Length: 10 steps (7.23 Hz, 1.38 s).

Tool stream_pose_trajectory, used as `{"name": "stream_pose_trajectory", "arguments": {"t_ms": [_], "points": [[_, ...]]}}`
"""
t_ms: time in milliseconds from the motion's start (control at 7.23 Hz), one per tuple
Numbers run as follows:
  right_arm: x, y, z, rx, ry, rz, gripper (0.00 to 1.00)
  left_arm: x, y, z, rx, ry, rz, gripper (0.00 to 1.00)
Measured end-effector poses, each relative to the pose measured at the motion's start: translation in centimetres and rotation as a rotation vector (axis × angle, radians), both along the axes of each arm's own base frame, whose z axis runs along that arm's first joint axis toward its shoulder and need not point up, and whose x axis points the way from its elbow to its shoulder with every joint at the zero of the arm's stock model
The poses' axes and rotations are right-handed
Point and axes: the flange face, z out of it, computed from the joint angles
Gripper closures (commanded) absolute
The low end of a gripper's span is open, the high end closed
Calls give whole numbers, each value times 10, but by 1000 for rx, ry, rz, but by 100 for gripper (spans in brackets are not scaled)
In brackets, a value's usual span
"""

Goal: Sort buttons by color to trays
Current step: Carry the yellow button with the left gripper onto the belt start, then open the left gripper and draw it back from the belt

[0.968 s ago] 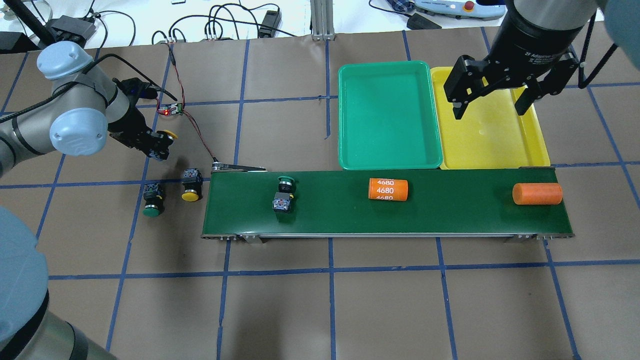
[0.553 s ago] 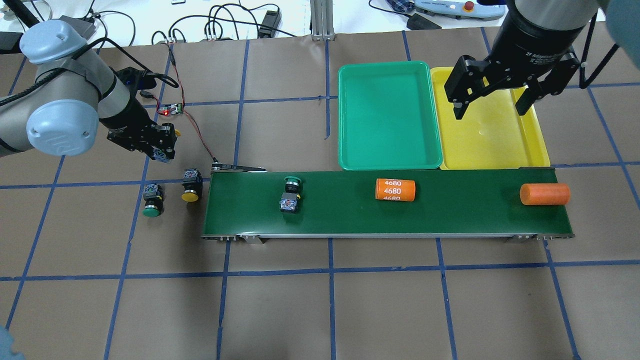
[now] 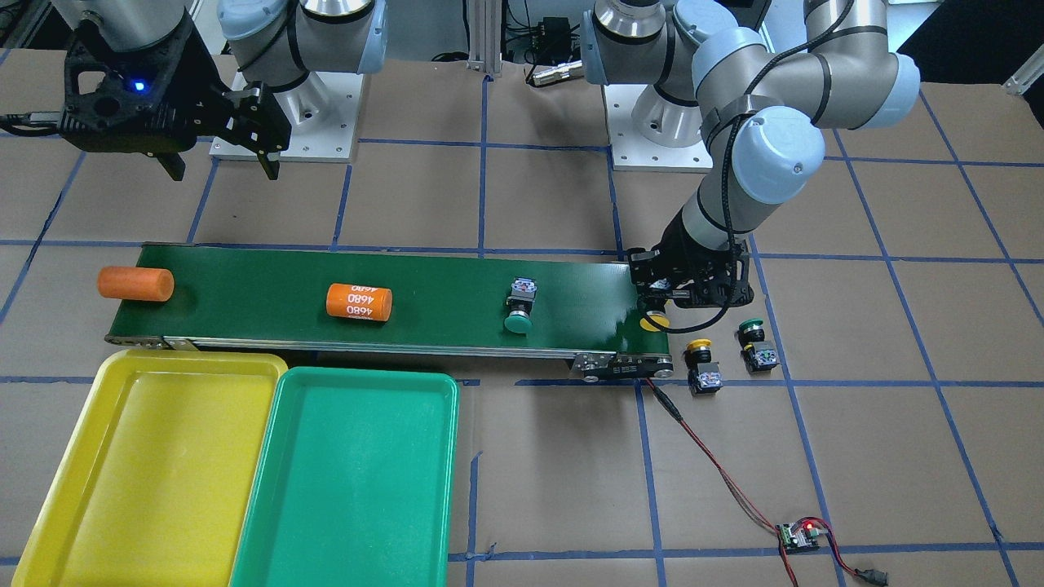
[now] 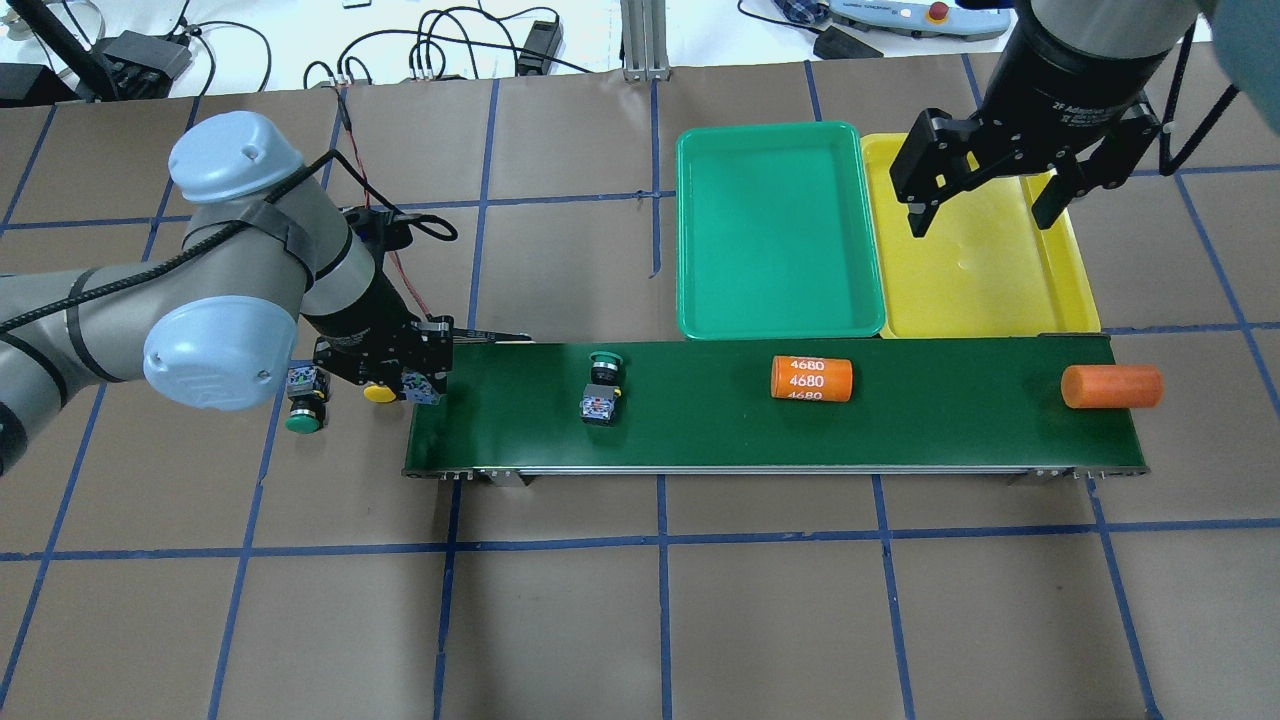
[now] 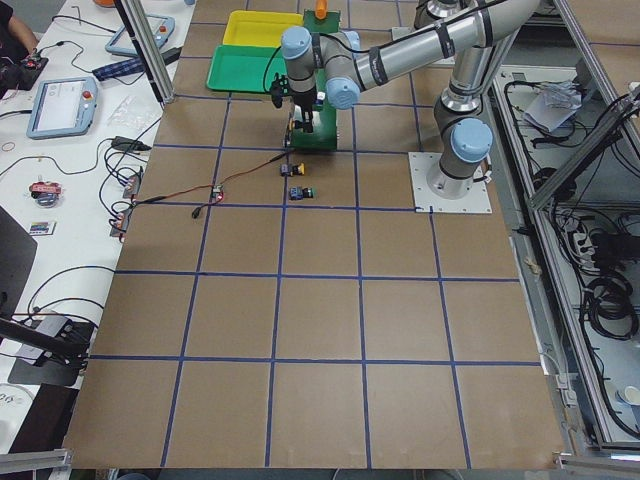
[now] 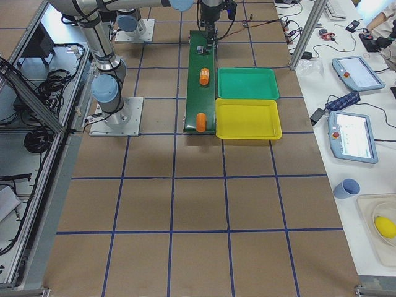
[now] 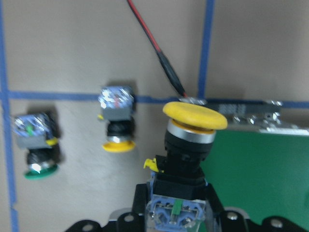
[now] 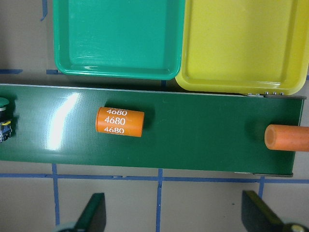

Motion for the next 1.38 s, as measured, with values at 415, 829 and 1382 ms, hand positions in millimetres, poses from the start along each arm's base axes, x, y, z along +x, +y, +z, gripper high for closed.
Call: {"name": "stream_pose_trajectory", "arguments": {"t_ms": [415, 829, 1382], "points": [[0, 0, 0, 2, 0, 0, 0, -7, 7, -18, 33, 3, 12, 100], [0, 0, -1, 2, 0, 0, 0, -9, 2, -27, 23, 8, 76, 0], [0, 0, -1, 3, -1, 0, 0, -10, -1, -10, -18, 16, 82, 0]]}}
